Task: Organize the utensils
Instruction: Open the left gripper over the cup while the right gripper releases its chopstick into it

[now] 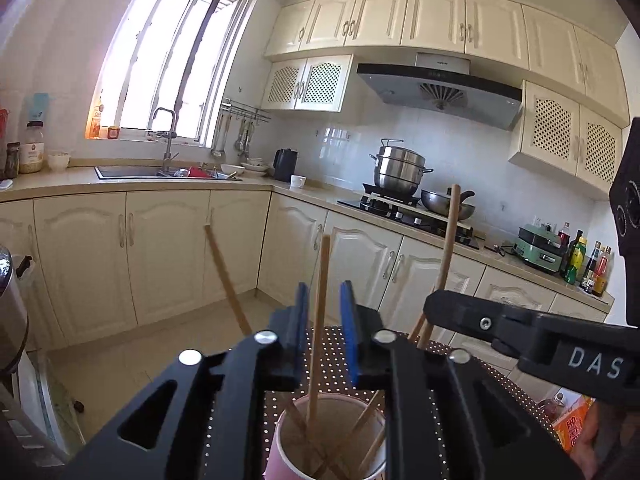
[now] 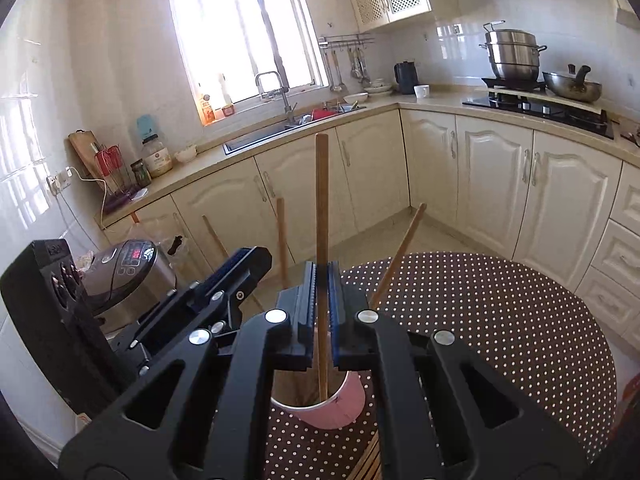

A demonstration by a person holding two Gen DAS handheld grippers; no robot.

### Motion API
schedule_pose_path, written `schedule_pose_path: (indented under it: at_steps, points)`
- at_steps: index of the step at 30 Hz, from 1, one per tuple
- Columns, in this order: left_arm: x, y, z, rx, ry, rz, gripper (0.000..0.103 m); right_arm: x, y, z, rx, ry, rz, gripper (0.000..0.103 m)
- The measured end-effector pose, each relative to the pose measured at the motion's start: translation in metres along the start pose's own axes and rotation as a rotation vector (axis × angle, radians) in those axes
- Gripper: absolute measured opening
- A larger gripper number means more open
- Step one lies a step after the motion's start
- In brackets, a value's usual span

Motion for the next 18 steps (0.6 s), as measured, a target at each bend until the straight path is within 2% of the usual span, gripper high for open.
schedule_pose_path:
  at_steps: [6,12,13,17,18]
  points:
    - [0.013,-0.001,0.0,-0.012,0.017,-0.011,0.026,0.003,-0.001,0.01,-0.039,0.027,-0.009,0.007]
    - [0.025,0.001,0.0,-0.016,0.055,-0.024,0.038,0.008,0.0,0.016,-0.056,0.055,-0.009,0.01]
    - [0.027,0.001,0.0,-0.017,0.069,-0.028,0.042,0.008,0.0,0.017,-0.057,0.058,-0.008,0.016]
    - [0.032,0.004,0.002,-0.013,0.104,-0.053,0.043,0.016,-0.004,0.021,-0.069,0.056,0.023,0.044]
    - [0.035,0.005,0.002,-0.006,0.108,-0.049,0.043,0.019,-0.006,0.022,-0.073,0.053,0.028,0.044]
Point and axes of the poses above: each gripper's, at about its wrist camera, not at the fingertips, and x roughly against the way its jaws point, y to its left, z to its underside, the point moved 4 cm from there along -x, roughly the way its jaws point, and after that the axes turned 10 degrees about x, right-handed, at the moved point
